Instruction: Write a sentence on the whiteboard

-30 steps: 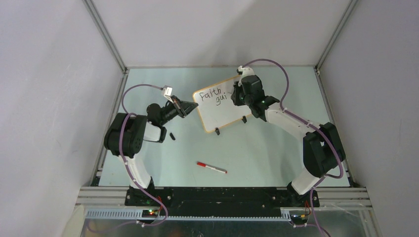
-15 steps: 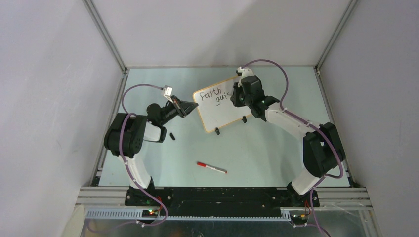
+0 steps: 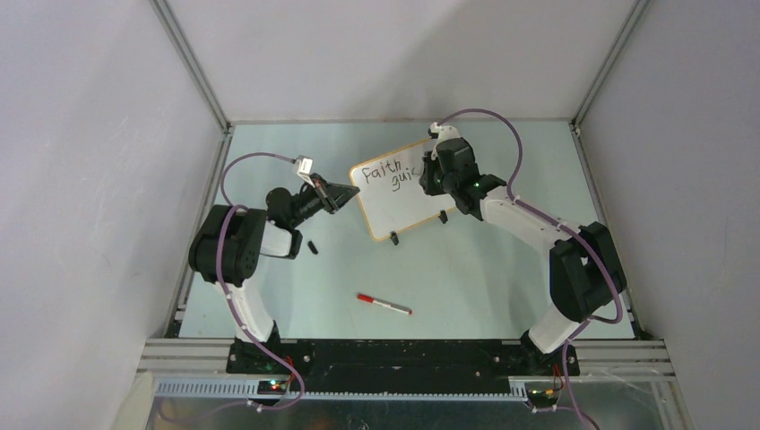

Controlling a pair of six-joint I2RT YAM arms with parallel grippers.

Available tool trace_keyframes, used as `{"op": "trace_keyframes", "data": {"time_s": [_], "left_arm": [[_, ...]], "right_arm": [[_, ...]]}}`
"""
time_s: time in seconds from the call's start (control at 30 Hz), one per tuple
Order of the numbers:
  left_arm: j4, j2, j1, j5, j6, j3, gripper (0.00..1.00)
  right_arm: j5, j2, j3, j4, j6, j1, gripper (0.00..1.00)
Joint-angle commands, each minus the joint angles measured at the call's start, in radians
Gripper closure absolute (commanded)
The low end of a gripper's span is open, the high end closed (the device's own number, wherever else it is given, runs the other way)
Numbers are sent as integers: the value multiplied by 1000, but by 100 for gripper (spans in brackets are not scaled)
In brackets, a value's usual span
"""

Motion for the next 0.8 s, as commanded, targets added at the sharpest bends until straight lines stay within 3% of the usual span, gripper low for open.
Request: {"op": "trace_keyframes", "data": {"time_s": [0.0, 0.77], "left_arm": [[-22, -25, -4, 1, 63, 2, 100], [-22, -25, -5, 1, 63, 2, 100]], "right_arm": [[35, 5, 39, 9, 0, -4, 100], [47, 0, 45, 33, 4, -14, 100]]}}
